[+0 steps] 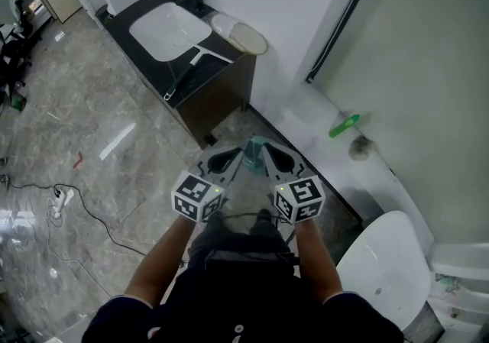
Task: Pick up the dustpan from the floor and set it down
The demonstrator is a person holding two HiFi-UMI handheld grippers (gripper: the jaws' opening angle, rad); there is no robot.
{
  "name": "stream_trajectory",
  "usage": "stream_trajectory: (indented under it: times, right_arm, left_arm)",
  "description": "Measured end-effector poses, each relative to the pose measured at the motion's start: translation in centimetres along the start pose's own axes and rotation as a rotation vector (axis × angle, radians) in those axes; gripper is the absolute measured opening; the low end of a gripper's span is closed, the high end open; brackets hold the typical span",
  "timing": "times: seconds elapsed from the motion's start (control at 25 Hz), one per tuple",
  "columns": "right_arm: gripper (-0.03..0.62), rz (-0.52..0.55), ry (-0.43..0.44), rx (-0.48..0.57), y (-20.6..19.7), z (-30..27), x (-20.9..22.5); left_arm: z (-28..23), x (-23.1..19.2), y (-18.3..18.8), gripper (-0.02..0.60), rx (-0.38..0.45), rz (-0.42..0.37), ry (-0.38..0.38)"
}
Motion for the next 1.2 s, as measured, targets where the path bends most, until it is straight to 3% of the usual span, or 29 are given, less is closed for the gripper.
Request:
stream_trajectory:
  times: [0.24, 0.6, 0.88, 1.08, 1.2]
  right_arm:
    - [0.008, -0.068, 0.014, -0.141, -5.3, -3.2, 1.2]
    - [0.010, -0.186, -0.084, -0.341, -15.3, -9.3, 3.6]
    - [0.211, -0.239, -0.246, -0.409, -21.3, -14.3, 5.6]
    - [0.230, -0.227, -0.346, -0.426, -23.5, -16.9, 6.9]
    - [0.230, -0.225, -0.402, -0.428, -24.3, -18.4, 7.8]
  left_arm:
    - [-1.2, -1.0, -3.7, 0.014, -0.072, 0.049, 0.024]
    - [-3.0, -3.6, -9.1, 0.014, -0.138, 0.099, 0.030]
    - [-3.5, -5.5, -11.6, 0.014, -0.176, 0.129, 0.039]
    - [-3.4, -6.2, -12.9, 0.014, -0.167, 0.157, 0.048]
    - [-3.2, -6.6, -13.4, 0.014, -0.167, 0.135, 0.058]
Point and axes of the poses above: the fingertips, and each gripper's own axes: z backward along the fingers, x to its right, y out of its top, the point moved 6 cm from there along z, backward along the fingers, and after that the axes turned 4 degrees about -x, right-handed, at the moved point
